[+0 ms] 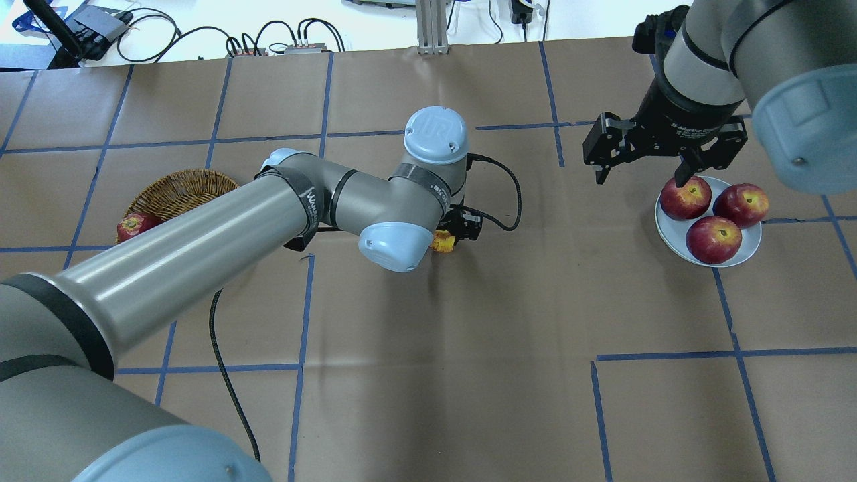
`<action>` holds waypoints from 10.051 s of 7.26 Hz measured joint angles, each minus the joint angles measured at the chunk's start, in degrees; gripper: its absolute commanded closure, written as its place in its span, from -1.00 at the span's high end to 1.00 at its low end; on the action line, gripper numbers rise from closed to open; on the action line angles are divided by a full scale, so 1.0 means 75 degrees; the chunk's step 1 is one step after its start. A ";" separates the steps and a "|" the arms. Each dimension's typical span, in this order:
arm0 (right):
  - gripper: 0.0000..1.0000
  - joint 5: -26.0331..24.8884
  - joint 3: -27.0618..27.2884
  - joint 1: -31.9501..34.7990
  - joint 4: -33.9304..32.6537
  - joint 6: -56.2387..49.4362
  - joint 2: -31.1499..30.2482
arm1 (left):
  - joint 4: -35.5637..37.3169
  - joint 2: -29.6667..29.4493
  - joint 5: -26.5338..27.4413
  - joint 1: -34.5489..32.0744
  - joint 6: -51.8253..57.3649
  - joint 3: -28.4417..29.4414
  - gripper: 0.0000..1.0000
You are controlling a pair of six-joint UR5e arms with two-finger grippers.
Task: Transfer apple from basket to plate
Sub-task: 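Lower the apple onto the table center and open the left gripper, then raise the left gripper back over the basket while the right gripper reaches toward the apple, then lower the right gripper onto the apple and close it, then lift the apple with the right gripper and carry it over the white plate, then lower the apple onto the plate beside the others and open the right gripper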
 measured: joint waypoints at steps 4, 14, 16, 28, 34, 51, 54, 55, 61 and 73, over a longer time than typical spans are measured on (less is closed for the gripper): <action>1.00 0.0000 0.0000 0.0000 0.0000 0.0000 0.0000 | -0.0010 -0.0027 0.0023 0.0005 0.0005 -0.0009 0.98; 1.00 -0.0003 0.0000 0.0002 -0.0001 0.0000 -0.0006 | -0.2900 0.3168 -0.0817 0.2061 0.2739 0.0161 0.98; 1.00 -0.0046 -0.0037 0.0045 -0.0008 0.0051 -0.0021 | -0.3726 0.3689 -0.0896 0.2670 0.4239 0.0206 0.98; 1.00 -0.0191 -0.0623 0.3192 -0.3612 0.3360 0.3755 | -0.5383 0.4935 0.0260 0.3223 0.3437 0.0132 0.98; 0.43 -0.0454 0.0022 0.3290 -0.5288 0.3189 0.4794 | -0.5342 0.4960 -0.0180 0.3202 0.3972 0.0102 0.98; 0.23 0.0036 -0.0143 -0.2657 -0.1772 -0.3824 0.1578 | -0.5355 0.5063 -0.0215 0.3190 0.3954 -0.0088 0.98; 0.24 0.0461 0.0772 -0.3399 -0.2850 -0.4494 0.1741 | -0.5365 0.5063 -0.0215 0.3190 0.3954 -0.0093 0.98; 0.24 0.0484 0.1022 -0.3481 -0.3312 -0.4562 0.1851 | -0.5366 0.5063 -0.0215 0.3190 0.3954 -0.0093 0.98; 0.44 0.0600 0.1228 -0.3563 -0.4071 -0.4586 0.2610 | -0.5377 0.5053 -0.0221 0.3202 0.3954 -0.0104 0.98; 1.00 0.0452 0.0234 -0.1543 -0.1239 -0.1838 0.0619 | -0.5393 0.5052 -0.0227 0.3210 0.3954 -0.0110 0.98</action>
